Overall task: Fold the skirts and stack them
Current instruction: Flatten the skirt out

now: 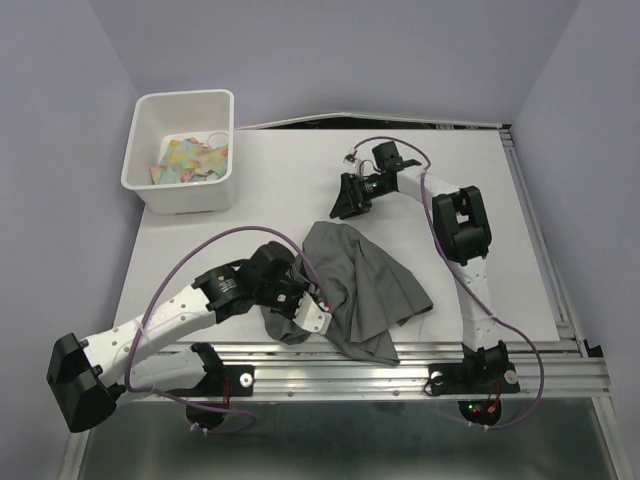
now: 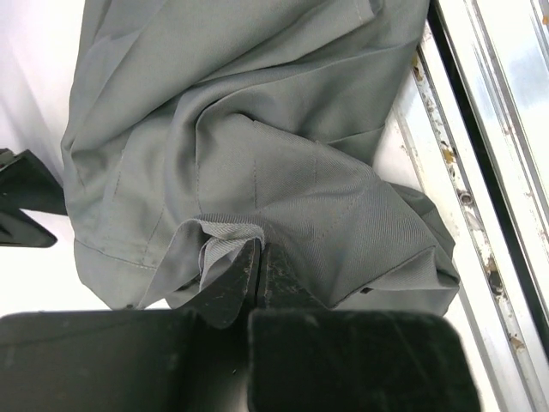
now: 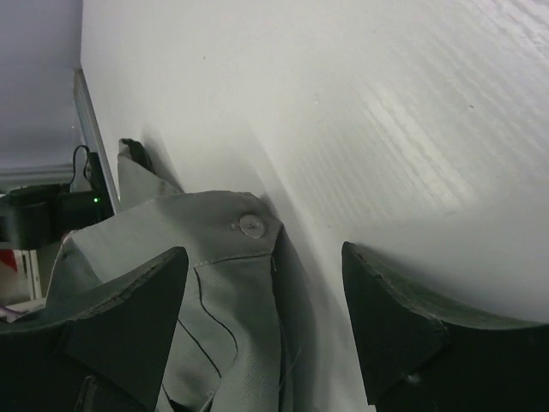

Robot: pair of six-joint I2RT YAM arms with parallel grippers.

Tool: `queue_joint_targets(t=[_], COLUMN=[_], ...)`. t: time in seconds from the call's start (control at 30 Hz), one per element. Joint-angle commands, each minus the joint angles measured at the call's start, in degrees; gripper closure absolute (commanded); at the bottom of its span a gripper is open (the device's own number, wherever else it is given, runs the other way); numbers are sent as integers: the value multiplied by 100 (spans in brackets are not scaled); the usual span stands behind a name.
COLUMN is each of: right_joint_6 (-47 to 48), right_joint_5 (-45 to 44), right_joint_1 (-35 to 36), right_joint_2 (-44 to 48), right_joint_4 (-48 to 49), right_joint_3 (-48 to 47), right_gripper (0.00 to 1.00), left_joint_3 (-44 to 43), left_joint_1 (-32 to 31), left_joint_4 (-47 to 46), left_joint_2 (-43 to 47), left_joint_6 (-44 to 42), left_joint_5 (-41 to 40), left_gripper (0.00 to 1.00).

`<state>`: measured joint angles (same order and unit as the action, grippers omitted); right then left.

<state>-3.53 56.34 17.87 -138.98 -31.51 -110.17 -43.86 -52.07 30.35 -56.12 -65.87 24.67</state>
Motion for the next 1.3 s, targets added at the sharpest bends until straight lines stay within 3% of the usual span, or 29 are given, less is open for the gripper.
queue_joint_targets(t=[0.0, 0.1, 0.23, 0.3, 0.33, 0.43, 0.7, 0.87, 1.03, 1.17, 1.27], right_joint_6=[28, -77, -253, -262, -245, -244, -823, -904, -912, -930, -851], right_joint_5=[78, 412, 1123, 1274, 1275, 994, 141, -500, -1703, -2266, -2566], right_joint_1=[182, 287, 287, 287, 287, 218, -871, -1680, -1804, -1804, -1804], right_joint_2=[-86, -77, 89, 300, 379, 845, 2100, 2963, 4254, 5370, 6142], right_joint_4=[-4, -22, -13, -13, -22, -5, 398, 812, 1347, 2173, 2228], right_joint_3=[-268, -163, -49, 13, 30, 83, 83, 110, 583, 1506, 1972], right_gripper=[22, 27, 44, 64, 81, 99, 99, 99, 99, 99, 99], left_joint_3=[-35, -44, -114, -219, -368, -685, -1361, -2451, -3268, -3340, -3139], left_joint_1=[92, 250, 810, 1171, 1573, 2016, 2772, 3405, 3599, 3599, 3599], left_joint_4=[-266, -468, -916, -1057, -1118, -1189, -1997, -2270, -2463, -2683, -2771], left_joint_2=[66, 57, -4, -136, -249, -382, -715, -1242, -1367, -964, -464], left_joint_6=[617, 899, 1741, 2024, 2338, 2780, 4291, 5135, 5225, 5181, 5076], left_joint_5=[-41, -120, -401, -296, -104, 178, -189, -638, -674, -481, -175], left_gripper=[100, 100, 100, 100, 100, 100, 100, 100, 100, 100, 100])
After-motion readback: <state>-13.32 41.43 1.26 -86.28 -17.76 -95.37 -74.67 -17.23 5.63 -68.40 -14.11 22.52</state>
